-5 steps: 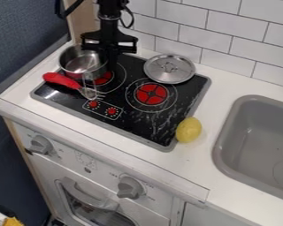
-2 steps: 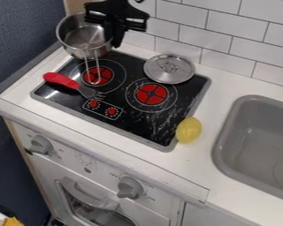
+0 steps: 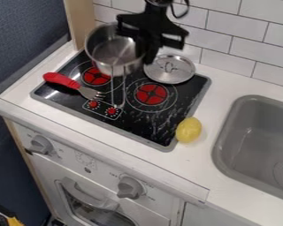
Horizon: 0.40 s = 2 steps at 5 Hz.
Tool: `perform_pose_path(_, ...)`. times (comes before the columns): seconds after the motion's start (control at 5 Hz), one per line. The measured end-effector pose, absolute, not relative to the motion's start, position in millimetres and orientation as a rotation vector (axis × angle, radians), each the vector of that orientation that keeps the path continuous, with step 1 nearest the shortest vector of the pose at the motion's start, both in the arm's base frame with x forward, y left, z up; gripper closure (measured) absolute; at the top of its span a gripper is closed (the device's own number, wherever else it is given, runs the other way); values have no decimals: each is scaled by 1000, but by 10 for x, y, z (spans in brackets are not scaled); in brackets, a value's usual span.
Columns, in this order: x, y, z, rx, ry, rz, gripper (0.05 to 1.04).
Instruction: Moved the silver pan to the right burner
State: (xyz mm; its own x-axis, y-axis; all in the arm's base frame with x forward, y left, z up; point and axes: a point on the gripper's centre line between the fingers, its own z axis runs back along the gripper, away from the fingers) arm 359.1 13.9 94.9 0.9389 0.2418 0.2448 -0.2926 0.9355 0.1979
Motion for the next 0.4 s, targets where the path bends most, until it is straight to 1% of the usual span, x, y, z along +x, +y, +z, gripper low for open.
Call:
perform_pose_path(0.2, 3477, -113, 824, 227, -210, 197, 1002)
perform_pose_path(0.4, 3444, -383, 758, 205, -227, 112, 1002)
